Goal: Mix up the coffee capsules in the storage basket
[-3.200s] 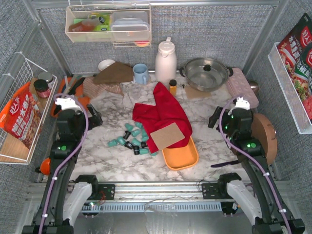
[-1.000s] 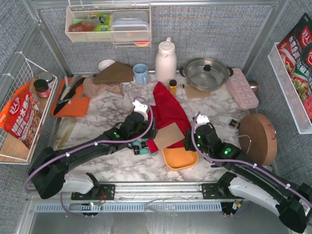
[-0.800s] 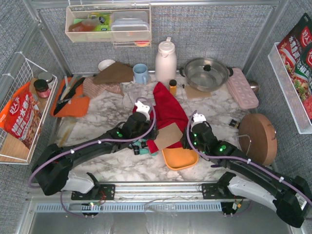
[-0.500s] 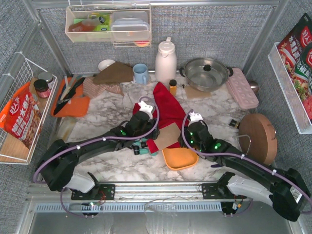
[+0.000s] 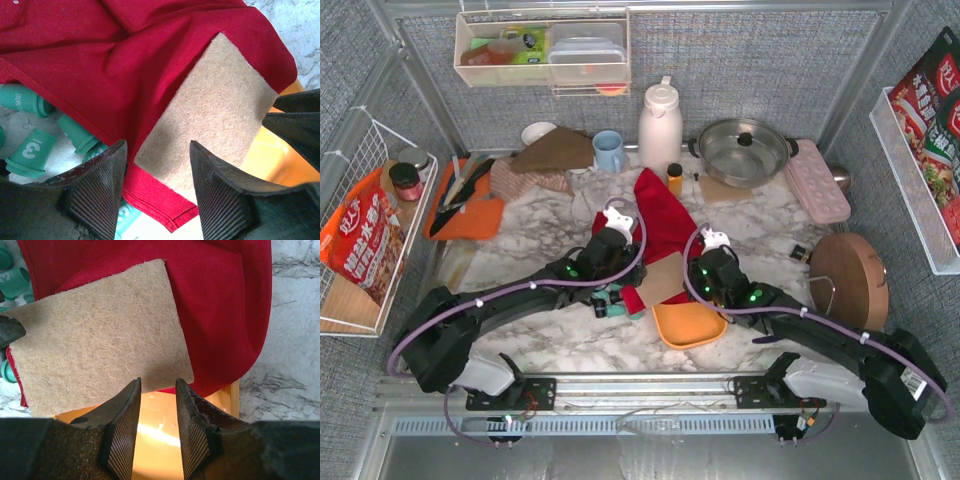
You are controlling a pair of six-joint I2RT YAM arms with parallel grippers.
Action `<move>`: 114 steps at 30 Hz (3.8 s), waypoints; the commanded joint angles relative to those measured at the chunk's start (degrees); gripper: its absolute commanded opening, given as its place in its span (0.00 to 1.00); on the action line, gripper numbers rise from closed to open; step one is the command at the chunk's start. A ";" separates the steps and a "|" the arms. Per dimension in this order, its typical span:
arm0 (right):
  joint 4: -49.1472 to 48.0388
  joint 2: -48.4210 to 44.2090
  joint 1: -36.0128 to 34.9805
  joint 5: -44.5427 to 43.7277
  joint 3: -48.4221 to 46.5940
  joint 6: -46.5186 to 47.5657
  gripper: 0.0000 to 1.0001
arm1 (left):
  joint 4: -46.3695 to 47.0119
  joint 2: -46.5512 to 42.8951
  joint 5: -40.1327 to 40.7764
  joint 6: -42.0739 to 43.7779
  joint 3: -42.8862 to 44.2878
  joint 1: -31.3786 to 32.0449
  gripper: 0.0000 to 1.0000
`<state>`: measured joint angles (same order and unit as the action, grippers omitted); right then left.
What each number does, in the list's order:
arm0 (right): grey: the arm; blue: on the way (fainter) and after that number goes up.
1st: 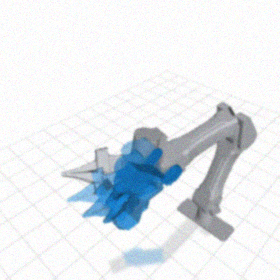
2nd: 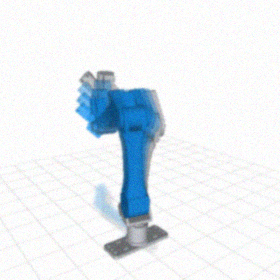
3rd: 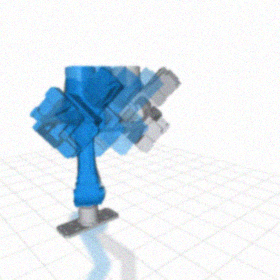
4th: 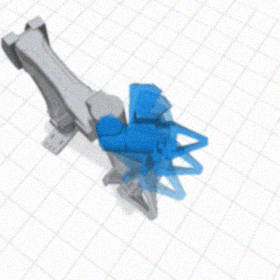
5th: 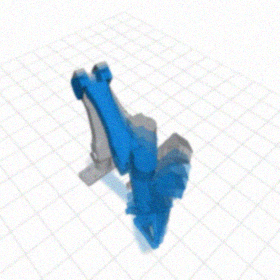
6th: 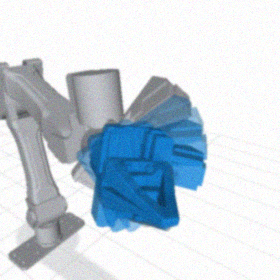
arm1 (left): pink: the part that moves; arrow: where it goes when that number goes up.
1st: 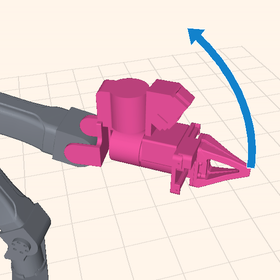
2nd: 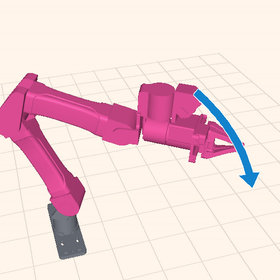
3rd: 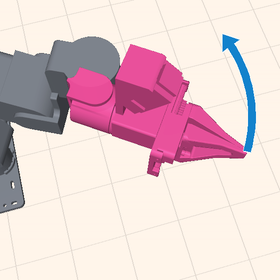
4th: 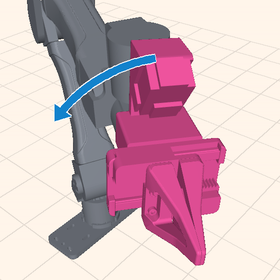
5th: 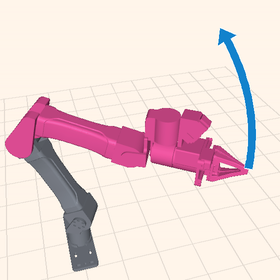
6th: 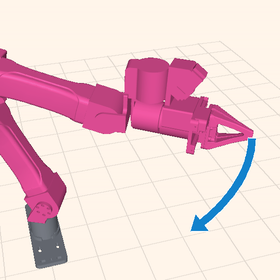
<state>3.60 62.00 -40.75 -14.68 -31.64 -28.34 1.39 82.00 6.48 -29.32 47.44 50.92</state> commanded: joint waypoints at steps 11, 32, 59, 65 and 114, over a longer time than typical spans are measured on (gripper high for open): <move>-2.75 2.84 0.02 -2.51 -0.34 -0.14 0.37 | 1.43 -1.43 -1.24 -0.13 -2.67 -1.08 0.67; -1.35 2.25 -0.03 -3.07 -0.92 0.38 0.36 | 9.35 -2.59 -9.60 -2.20 -6.69 -3.79 0.67; -2.19 5.37 0.00 -2.73 -2.02 0.61 0.35 | 12.80 -0.96 -13.44 -3.37 -7.33 -4.33 0.61; -2.28 5.58 -0.02 -2.77 -1.85 0.56 0.35 | 12.68 -0.84 -13.47 -3.45 -7.12 -4.33 0.55; 17.85 -17.51 0.06 -5.18 -13.05 16.71 0.68 | 1.49 -18.82 -3.12 13.92 -0.33 -4.33 0.00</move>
<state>20.69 45.89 -40.75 -21.96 -43.68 -15.62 3.99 66.15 -4.47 -20.78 47.97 46.68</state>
